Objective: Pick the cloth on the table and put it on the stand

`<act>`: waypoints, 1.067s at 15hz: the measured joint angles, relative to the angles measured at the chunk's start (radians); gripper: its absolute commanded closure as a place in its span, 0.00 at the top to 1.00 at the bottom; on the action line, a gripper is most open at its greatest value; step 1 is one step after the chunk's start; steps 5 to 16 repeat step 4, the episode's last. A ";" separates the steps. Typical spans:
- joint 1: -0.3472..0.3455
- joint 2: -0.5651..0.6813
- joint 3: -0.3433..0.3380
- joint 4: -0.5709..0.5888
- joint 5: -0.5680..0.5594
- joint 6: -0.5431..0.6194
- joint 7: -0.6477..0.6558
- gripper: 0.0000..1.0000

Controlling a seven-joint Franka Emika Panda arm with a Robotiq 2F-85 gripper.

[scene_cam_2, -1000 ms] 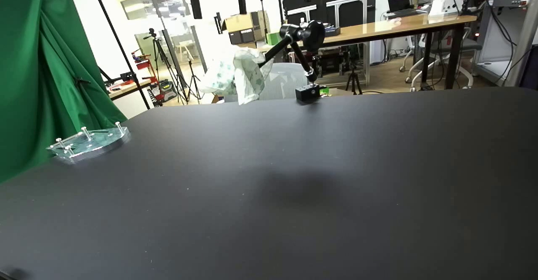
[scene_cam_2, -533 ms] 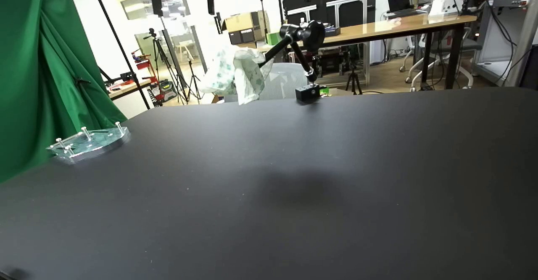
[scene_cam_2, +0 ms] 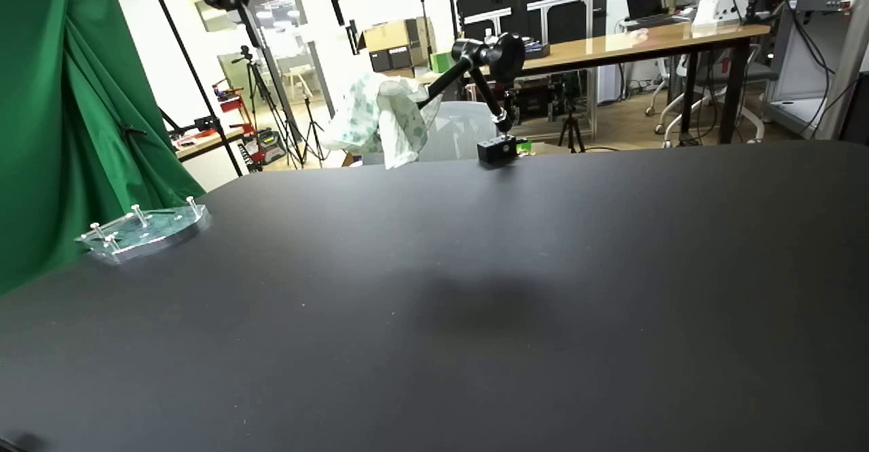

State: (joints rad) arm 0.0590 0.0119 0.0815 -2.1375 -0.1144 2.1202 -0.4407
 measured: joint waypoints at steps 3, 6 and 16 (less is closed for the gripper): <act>0.002 -0.027 0.000 -0.038 -0.007 0.006 0.000 1.00; 0.002 -0.033 0.000 -0.047 -0.007 0.006 0.000 1.00; 0.002 -0.033 0.000 -0.047 -0.007 0.006 0.000 1.00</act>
